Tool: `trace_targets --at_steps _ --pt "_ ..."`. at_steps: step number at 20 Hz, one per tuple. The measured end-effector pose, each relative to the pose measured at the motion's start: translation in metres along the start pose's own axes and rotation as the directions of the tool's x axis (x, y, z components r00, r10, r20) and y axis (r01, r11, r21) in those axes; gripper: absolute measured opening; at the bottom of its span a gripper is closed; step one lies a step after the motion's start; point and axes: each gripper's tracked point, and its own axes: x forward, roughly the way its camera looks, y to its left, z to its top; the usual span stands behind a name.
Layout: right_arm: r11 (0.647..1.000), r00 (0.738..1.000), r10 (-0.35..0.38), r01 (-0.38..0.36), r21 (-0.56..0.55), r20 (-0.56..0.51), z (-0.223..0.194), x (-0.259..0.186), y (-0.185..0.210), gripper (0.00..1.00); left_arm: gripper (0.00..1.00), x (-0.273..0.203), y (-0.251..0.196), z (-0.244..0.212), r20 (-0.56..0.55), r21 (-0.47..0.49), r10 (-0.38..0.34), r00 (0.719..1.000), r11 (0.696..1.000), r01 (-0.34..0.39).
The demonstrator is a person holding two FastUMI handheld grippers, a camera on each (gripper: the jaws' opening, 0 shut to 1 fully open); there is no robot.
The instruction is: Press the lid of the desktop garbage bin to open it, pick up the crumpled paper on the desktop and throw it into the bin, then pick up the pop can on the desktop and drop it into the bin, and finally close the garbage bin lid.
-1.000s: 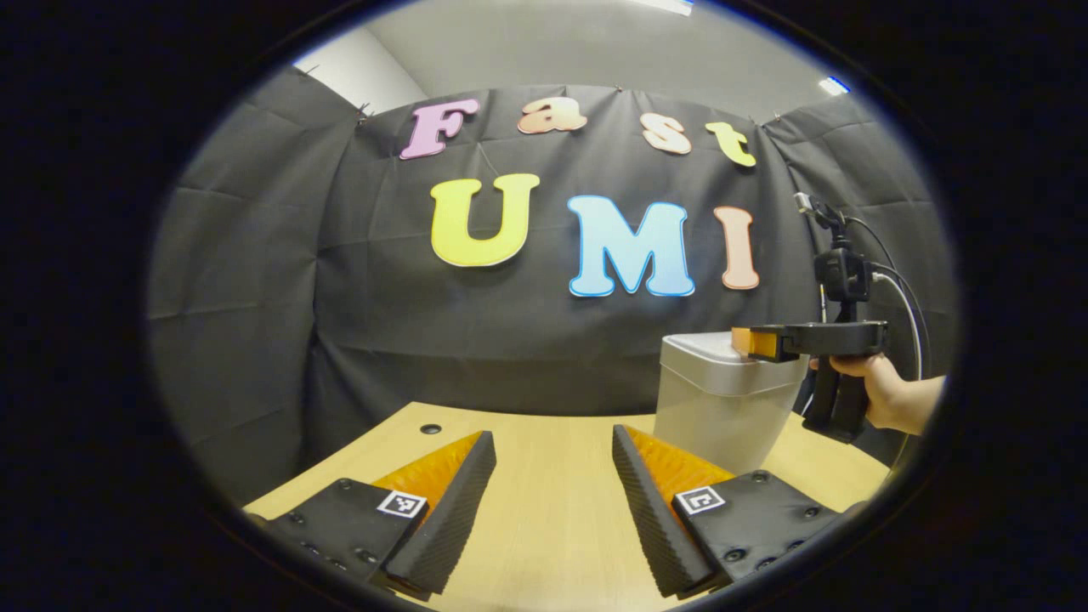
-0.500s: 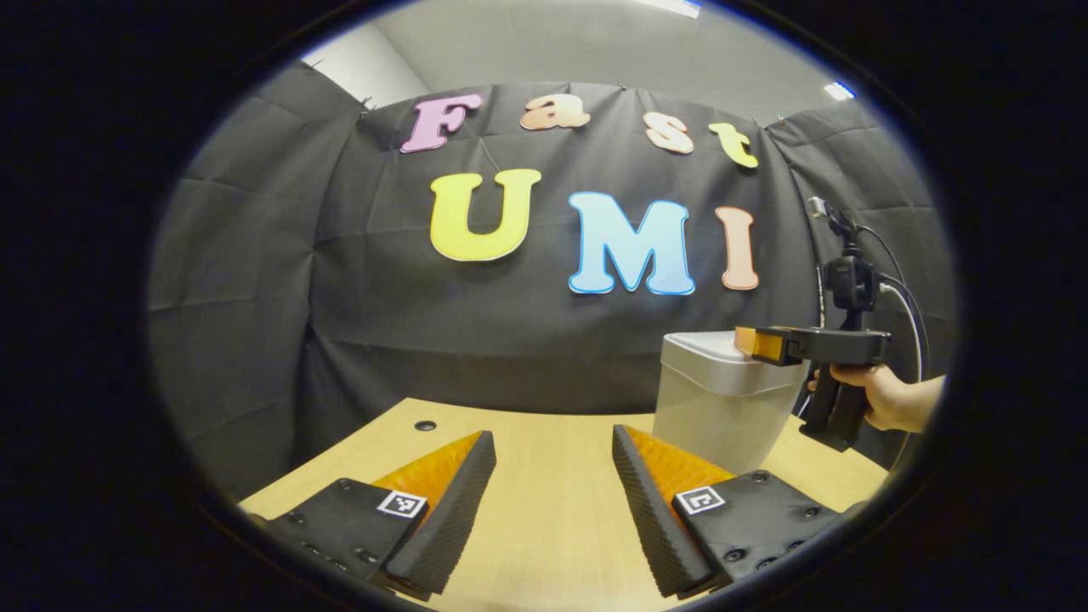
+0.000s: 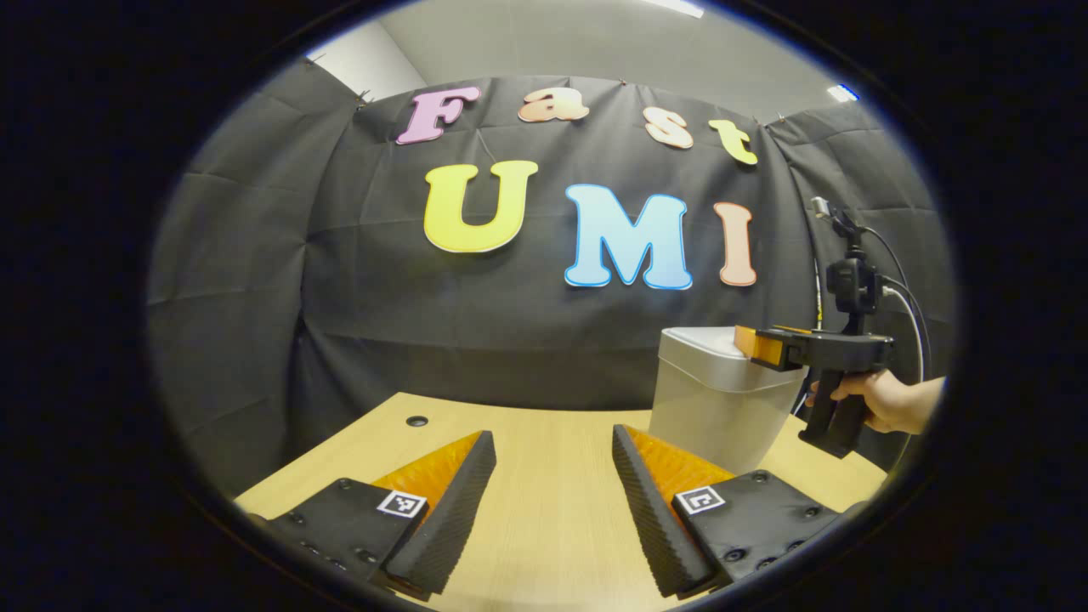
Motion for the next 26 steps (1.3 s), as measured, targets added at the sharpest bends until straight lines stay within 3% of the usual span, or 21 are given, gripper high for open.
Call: trace_targets --at_steps 1,4,5,6,9,11,26 --pt "1.0 1.0 -0.005 0.005 0.001 0.01 0.003 -0.001 -0.001 0.96 0.96 -0.001 0.001 0.0 0.002 0.002 0.002 1.0 1.0 -0.002" --pt "1.0 1.0 -0.005 0.005 0.005 0.015 0.002 0.0 0.0 0.96 0.96 -0.004 0.005 0.006 0.013 -0.001 0.011 1.0 1.0 -0.011" --pt "1.0 1.0 -0.008 0.008 0.011 0.016 0.004 -0.001 0.001 0.96 0.91 -0.006 0.005 0.007 0.017 -0.004 0.013 1.0 1.0 -0.013" --pt "1.0 1.0 -0.011 0.011 0.015 0.018 0.004 0.0 0.0 0.96 0.96 -0.009 0.005 0.008 0.02 -0.005 0.014 1.0 1.0 -0.014" --pt "1.0 0.999 -0.012 0.011 0.012 0.041 0.009 -0.001 0.0 0.95 0.96 -0.006 -0.003 0.009 0.036 0.002 0.015 0.999 1.0 -0.015" --pt "1.0 0.999 -0.015 0.014 0.01 0.045 0.009 -0.001 0.0 0.95 0.91 -0.01 -0.004 0.012 0.043 -0.002 0.017 0.999 1.0 -0.017" --pt "0.993 0.988 -0.113 0.115 0.007 -0.108 0.009 -0.04 0.007 0.94 0.91 -0.033 0.03 0.014 0.047 0.017 -0.004 0.999 1.0 0.003"
